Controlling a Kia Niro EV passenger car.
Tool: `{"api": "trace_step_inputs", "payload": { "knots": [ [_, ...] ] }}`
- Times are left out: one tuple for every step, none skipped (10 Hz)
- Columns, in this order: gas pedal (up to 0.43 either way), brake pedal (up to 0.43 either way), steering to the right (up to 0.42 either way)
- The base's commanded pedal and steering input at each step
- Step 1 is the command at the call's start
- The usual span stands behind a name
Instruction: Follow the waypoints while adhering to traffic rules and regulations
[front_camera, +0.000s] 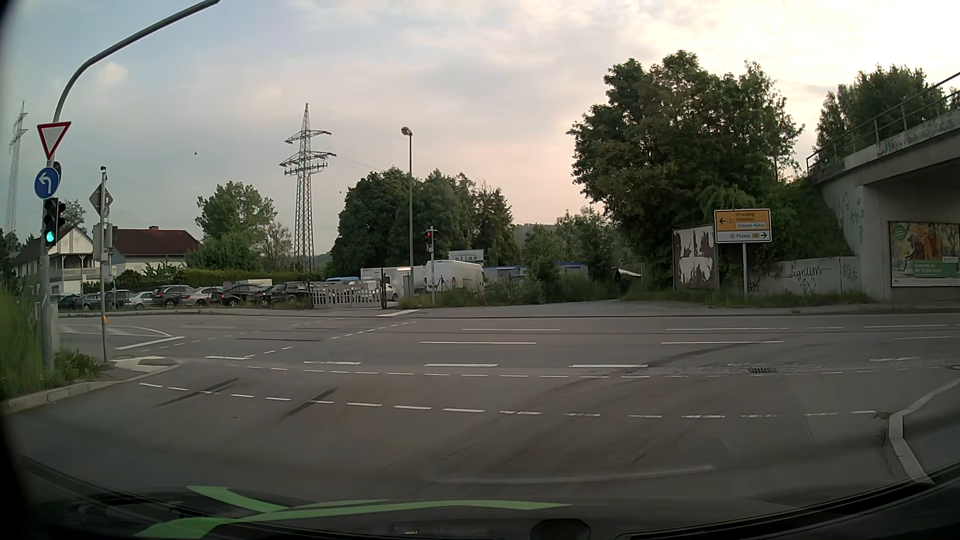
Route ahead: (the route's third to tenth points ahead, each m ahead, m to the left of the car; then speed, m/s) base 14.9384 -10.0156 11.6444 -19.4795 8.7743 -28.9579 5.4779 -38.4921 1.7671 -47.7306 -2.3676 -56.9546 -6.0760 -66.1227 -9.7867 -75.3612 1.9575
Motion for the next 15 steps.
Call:
{"api": "trace_step_inputs", "payload": {
  "knots": [
    [0.169,0.000,0.076],
    [0.169,0.000,0.086],
    [0.157,0.000,0.098],
    [0.130,0.000,0.109],
    [0.130,0.000,0.115],
    [0.130,0.000,0.119],
    [0.130,0.000,0.129],
    [0.130,0.000,0.145],
    [0.118,0.000,0.168],
    [0.067,0.000,0.191],
    [0.000,0.000,0.223],
    [0.000,0.000,0.249],
    [0.000,0.000,0.267],
    [0.000,0.000,0.291],
    [0.000,0.000,0.336]
  ]
}}
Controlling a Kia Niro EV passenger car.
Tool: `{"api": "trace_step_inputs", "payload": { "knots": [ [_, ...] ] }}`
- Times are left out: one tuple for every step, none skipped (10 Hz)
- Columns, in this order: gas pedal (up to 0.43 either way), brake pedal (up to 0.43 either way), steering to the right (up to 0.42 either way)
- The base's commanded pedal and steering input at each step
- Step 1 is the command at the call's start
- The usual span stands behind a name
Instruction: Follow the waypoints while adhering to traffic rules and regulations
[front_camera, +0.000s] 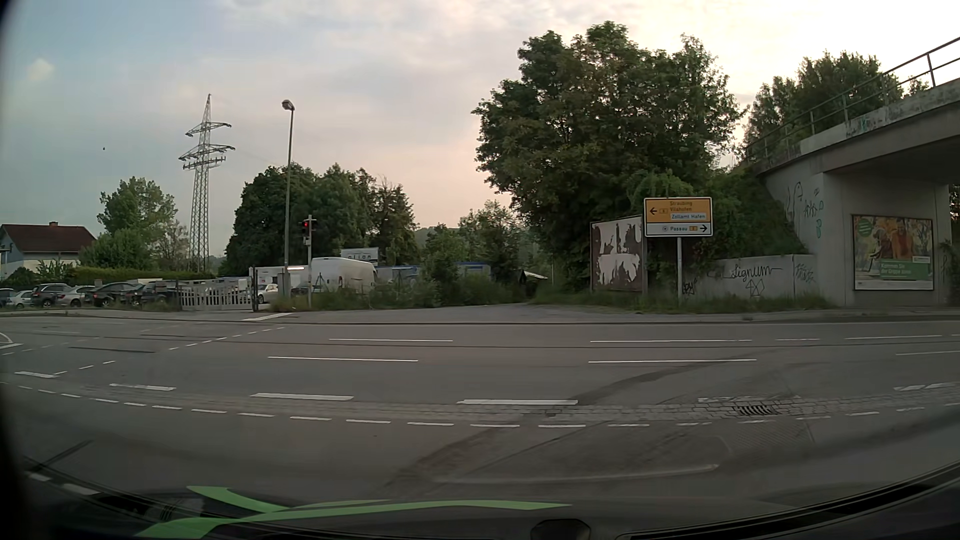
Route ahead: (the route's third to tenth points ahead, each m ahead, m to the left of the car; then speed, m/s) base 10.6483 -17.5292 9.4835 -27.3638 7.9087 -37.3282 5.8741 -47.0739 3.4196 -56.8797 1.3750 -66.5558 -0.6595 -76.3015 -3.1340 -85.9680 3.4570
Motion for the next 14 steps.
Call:
{"api": "trace_step_inputs", "payload": {
  "knots": [
    [0.000,0.000,0.386],
    [0.000,0.000,0.456],
    [0.000,0.000,0.498],
    [0.000,0.000,0.498],
    [0.000,0.000,0.494],
    [0.000,0.000,0.497],
    [0.000,0.000,0.501],
    [0.000,0.000,0.501],
    [0.008,0.000,0.501],
    [0.020,0.000,0.498],
    [0.039,0.000,0.480],
    [0.059,0.000,0.456],
    [0.079,0.000,0.424],
    [0.098,0.000,0.418]
  ]
}}
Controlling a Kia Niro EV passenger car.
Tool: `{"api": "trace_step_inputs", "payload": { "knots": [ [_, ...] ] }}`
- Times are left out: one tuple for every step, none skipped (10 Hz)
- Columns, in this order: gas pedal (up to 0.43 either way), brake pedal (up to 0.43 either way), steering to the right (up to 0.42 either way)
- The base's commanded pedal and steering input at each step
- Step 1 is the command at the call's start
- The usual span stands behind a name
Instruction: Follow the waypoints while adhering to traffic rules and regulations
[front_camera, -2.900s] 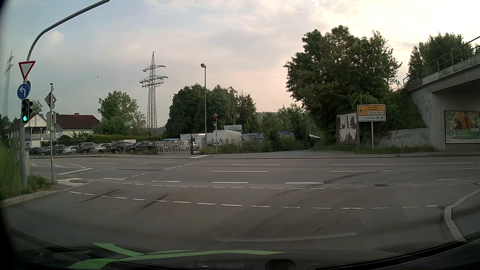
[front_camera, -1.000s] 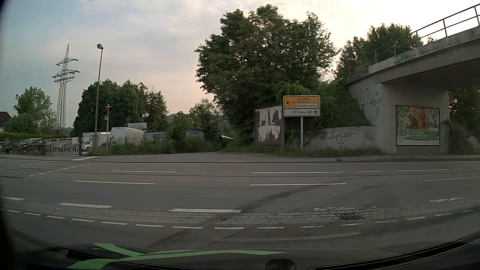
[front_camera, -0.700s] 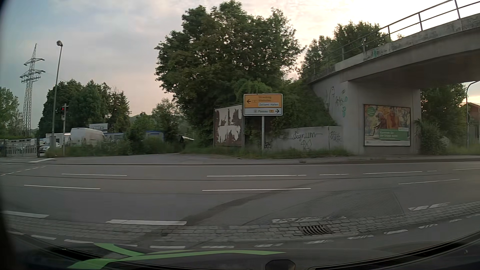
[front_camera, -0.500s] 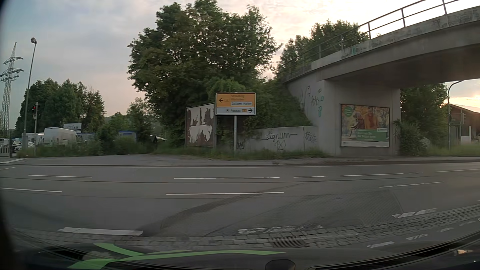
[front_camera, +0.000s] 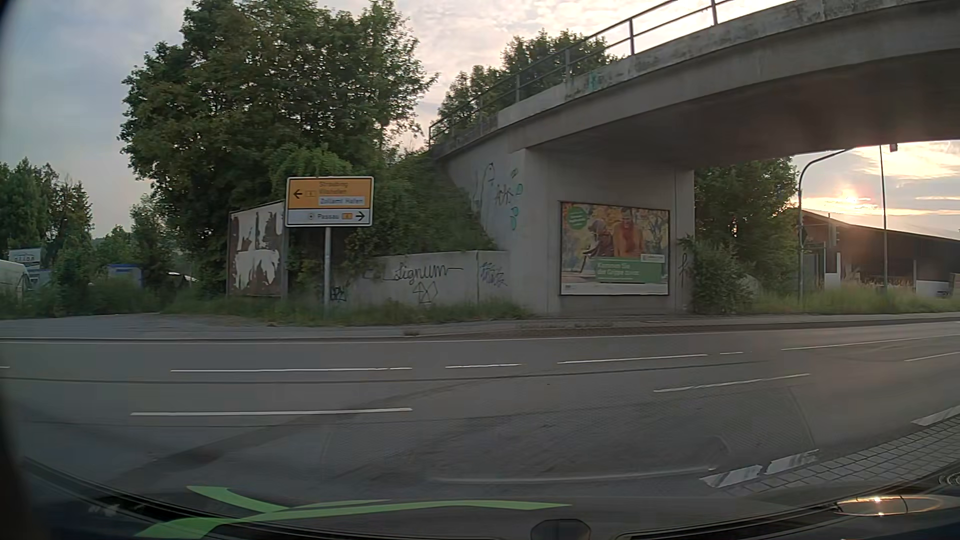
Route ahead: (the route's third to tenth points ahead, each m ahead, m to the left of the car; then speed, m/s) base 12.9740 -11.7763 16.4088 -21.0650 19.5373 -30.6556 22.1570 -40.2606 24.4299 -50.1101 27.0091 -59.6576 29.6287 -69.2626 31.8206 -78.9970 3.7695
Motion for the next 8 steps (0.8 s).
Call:
{"api": "trace_step_inputs", "payload": {
  "knots": [
    [0.110,0.000,0.411],
    [0.110,0.000,0.413],
    [0.110,0.000,0.417],
    [0.110,0.000,0.417],
    [0.110,0.000,0.417],
    [0.110,0.000,0.418],
    [0.110,0.000,0.421],
    [0.110,0.000,0.429]
  ]
}}
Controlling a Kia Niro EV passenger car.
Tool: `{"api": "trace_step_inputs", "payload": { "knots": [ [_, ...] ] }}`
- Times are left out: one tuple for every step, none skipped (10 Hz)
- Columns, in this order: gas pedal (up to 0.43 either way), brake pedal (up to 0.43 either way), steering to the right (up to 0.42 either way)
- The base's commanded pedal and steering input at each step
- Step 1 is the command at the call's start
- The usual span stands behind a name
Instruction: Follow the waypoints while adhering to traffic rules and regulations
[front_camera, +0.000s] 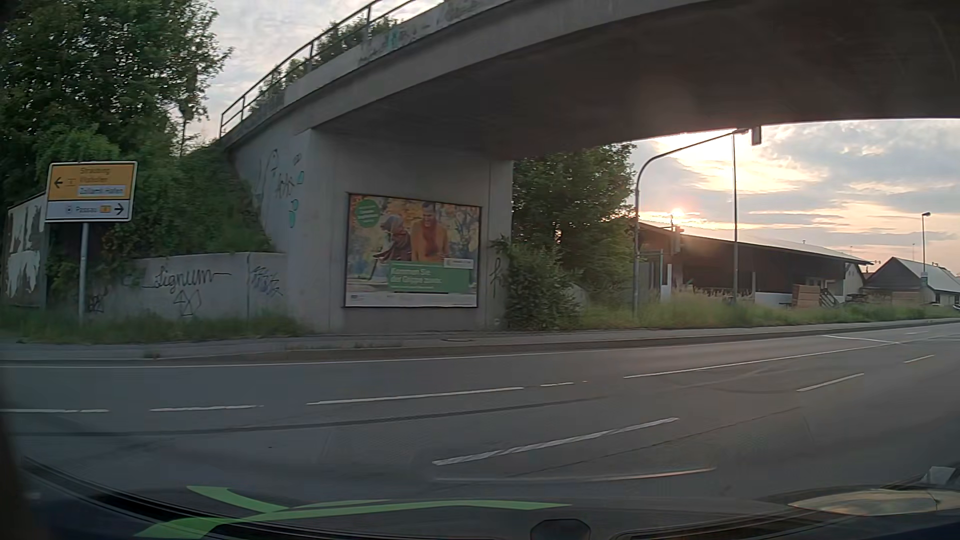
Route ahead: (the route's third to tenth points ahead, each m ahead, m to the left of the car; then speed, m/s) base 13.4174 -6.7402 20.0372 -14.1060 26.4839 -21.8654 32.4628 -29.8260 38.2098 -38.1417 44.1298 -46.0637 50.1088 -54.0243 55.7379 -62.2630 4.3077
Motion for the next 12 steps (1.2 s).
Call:
{"api": "trace_step_inputs", "payload": {
  "knots": [
    [0.098,0.000,0.436],
    [0.098,0.000,0.437],
    [0.098,0.000,0.442],
    [0.098,0.000,0.448],
    [0.098,0.000,0.448],
    [0.098,0.000,0.440],
    [0.098,0.000,0.429],
    [0.098,0.000,0.424],
    [0.098,0.000,0.423],
    [0.110,0.000,0.412],
    [0.130,0.000,0.393],
    [0.130,0.000,0.358]
  ]
}}
